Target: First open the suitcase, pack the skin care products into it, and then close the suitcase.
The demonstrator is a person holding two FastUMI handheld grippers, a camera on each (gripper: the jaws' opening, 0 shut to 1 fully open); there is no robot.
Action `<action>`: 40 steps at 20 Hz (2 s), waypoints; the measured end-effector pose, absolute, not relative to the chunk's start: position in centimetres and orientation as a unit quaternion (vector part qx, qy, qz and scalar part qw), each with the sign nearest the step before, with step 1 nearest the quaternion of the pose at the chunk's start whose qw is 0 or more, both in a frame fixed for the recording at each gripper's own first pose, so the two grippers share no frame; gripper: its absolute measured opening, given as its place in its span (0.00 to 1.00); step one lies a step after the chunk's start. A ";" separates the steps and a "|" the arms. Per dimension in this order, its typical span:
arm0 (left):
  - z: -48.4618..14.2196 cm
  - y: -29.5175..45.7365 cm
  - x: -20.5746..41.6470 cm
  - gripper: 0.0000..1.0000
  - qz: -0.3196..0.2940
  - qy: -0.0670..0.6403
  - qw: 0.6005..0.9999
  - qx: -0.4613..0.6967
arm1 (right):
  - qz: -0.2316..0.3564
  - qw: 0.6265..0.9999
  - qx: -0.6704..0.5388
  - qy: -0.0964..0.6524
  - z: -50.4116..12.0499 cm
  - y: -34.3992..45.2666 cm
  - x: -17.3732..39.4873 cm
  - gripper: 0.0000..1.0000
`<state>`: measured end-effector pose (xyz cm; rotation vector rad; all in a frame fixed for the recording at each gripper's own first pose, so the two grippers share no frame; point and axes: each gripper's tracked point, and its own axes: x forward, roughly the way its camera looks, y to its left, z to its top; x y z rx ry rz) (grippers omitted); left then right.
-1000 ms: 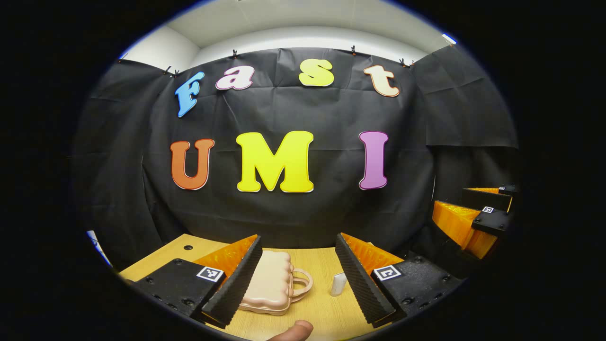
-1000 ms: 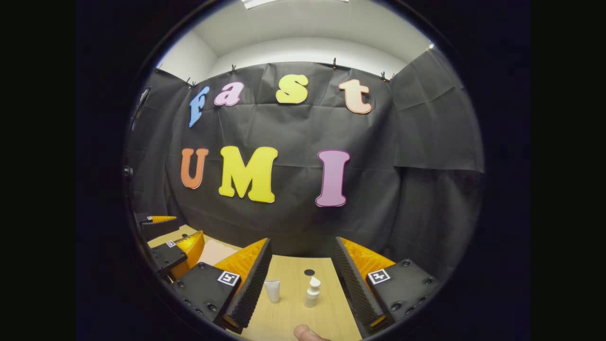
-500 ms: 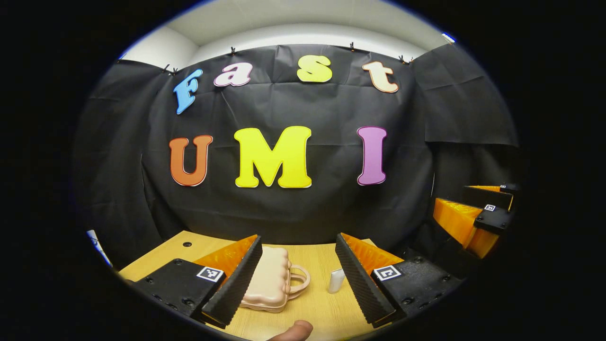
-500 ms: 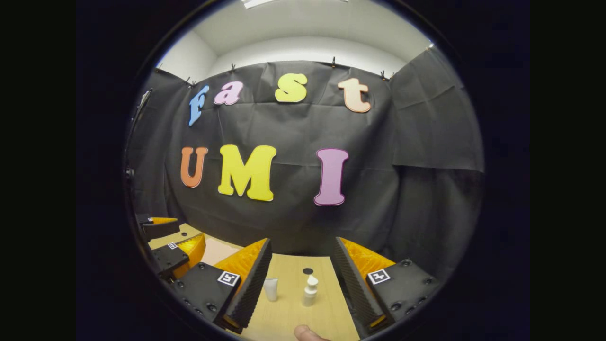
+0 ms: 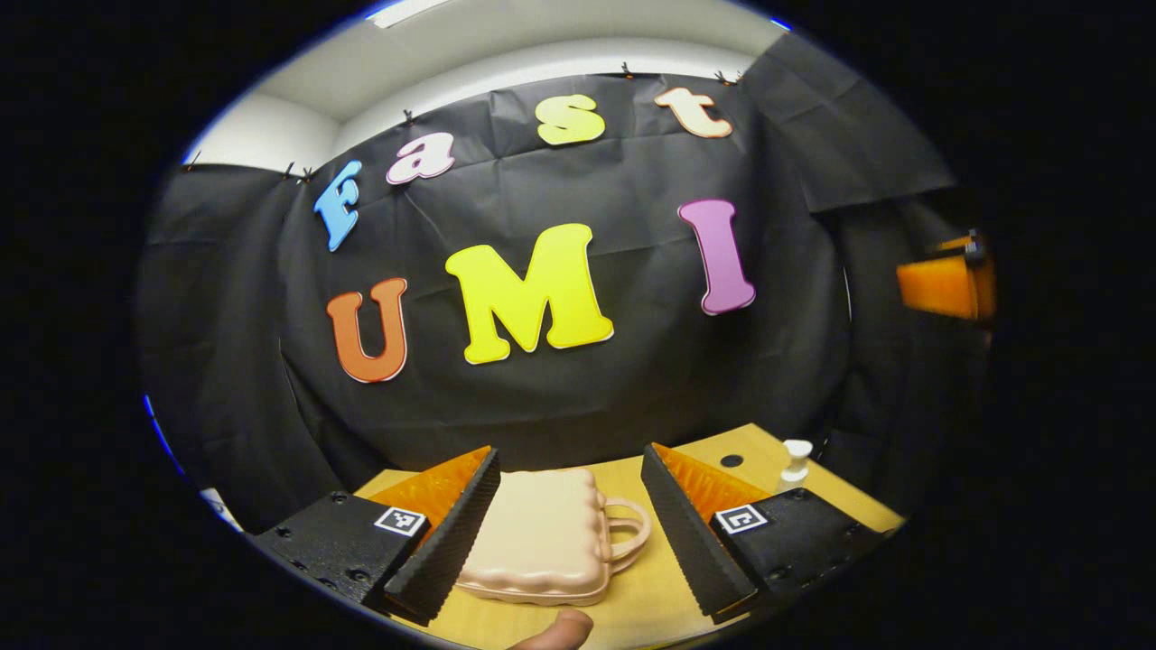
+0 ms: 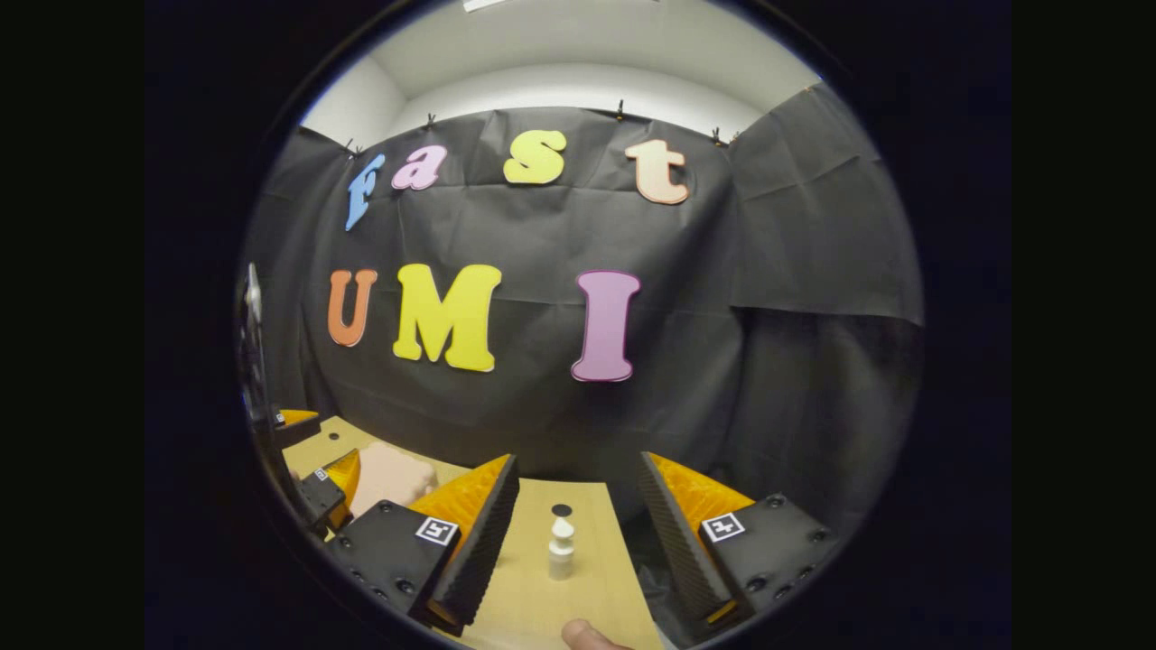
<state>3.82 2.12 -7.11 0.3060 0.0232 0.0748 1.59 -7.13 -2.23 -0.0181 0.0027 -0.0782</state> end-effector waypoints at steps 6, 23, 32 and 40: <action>-12.8 2.7 6.9 1.00 0.042 0.032 0.948 0.314 | -0.057 0.998 -0.007 0.009 -3.7 -11.2 2.8 0.79; -27.6 -0.8 14.2 0.97 -0.001 0.117 0.742 0.660 | -0.022 0.996 0.032 0.079 -11.8 -18.6 9.3 0.79; -29.8 0.4 15.3 0.52 -0.006 0.153 0.690 0.707 | -0.034 0.995 0.050 0.085 -13.2 -20.0 8.0 0.79; -29.2 0.8 15.1 0.07 -0.007 0.162 0.712 0.683 | -0.054 0.996 0.016 0.066 -10.6 -16.6 5.2 0.78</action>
